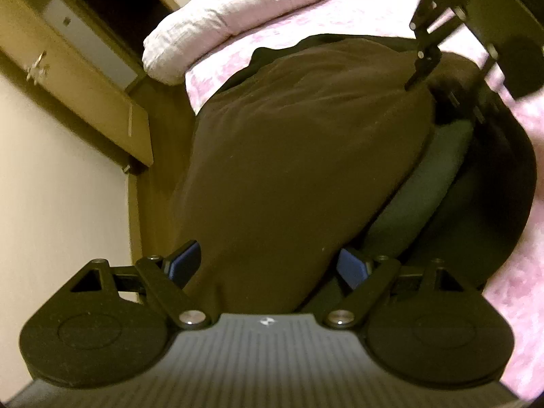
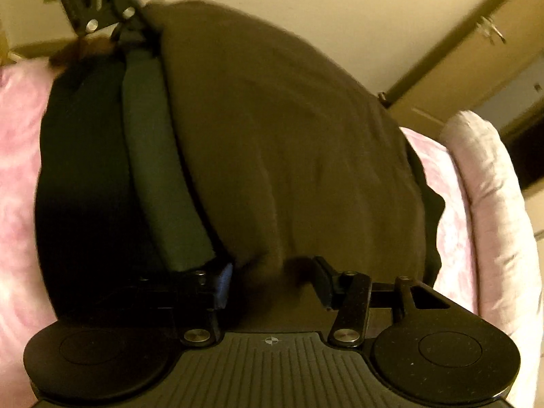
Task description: Fold clothes
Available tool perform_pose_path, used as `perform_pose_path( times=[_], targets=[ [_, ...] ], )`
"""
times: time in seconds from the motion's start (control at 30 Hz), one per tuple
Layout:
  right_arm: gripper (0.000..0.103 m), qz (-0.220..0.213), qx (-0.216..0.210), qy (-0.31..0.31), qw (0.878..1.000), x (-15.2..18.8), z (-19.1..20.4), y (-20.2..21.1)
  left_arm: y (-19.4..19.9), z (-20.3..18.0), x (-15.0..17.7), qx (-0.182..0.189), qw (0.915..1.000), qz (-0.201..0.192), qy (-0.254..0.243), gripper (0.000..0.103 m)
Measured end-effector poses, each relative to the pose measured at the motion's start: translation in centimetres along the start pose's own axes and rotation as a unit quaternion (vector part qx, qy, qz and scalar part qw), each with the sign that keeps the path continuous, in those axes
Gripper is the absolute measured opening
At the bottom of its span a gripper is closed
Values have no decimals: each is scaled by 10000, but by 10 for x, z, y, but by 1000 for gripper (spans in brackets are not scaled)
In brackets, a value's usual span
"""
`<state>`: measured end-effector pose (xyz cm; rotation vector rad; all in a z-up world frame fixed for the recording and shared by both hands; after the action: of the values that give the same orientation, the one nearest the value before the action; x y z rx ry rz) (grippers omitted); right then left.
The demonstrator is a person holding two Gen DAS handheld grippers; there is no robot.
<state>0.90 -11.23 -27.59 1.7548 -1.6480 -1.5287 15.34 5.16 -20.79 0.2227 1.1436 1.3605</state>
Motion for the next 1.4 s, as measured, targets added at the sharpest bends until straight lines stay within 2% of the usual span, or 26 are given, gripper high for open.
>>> perform_pose_path(
  times=[0.03, 0.1, 0.3, 0.4, 0.47, 0.53, 0.67, 0.8, 0.97, 1.17, 1.3, 1.4],
  targets=[
    [12, -27, 39, -114, 9999, -1, -5, 3, 1, 0, 0, -44, 10000, -15, -30, 84],
    [10, -129, 141, -388, 9991, -3, -19, 15, 3, 0, 0, -41, 10000, -25, 27, 77],
    [7, -698, 512, -597, 9945, -20, -54, 61, 9, 0, -12, -69, 10000, -66, 0, 58],
    [7, -927, 718, -585, 9914, -34, -63, 83, 11, 5, -23, -86, 9998, -158, -26, 36],
    [7, -1031, 845, -618, 9891, -43, -68, 96, 16, 12, -33, -160, 9994, -296, -36, 15],
    [6, -1134, 973, -651, 9866, -51, -73, 109, 23, 21, -44, -264, 9986, -453, -10, 7],
    [6, -1250, 1237, -788, 9813, -59, -85, 135, 46, 37, -69, -425, 9956, -832, 36, 4],
    [5, -1352, 1554, -924, 9742, -56, -94, 176, 75, 37, -99, -433, 9911, -1257, -87, 4],
    [6, -1380, 1957, -1251, 9628, -31, -106, 247, 118, 8, -149, -218, 9826, -1838, -162, 4],
    [6, -1082, 2361, -1888, 9471, 42, -101, 340, 162, -75, -210, 376, 9733, -2242, -300, 4],
    [6, -847, 2507, -2254, 9376, 109, -76, 403, 185, -150, -247, 767, 9695, -2282, -450, 4],
    [6, -753, 2415, -2499, 9346, 164, -47, 446, 204, -208, -273, 979, 9679, -2248, -553, 4]
  ],
)
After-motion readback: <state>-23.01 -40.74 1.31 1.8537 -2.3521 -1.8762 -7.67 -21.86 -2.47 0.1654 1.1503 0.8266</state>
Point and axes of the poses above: each gripper's, at about its wrist camera, not at the fingertips, and y roughly against the way its jaws point, z to its left, x to its underside, the point moved 2 cm from there along -y, roughly the way its jaws point, and after that the axes turned 6 degrees about -z, right-handed, at the moved point
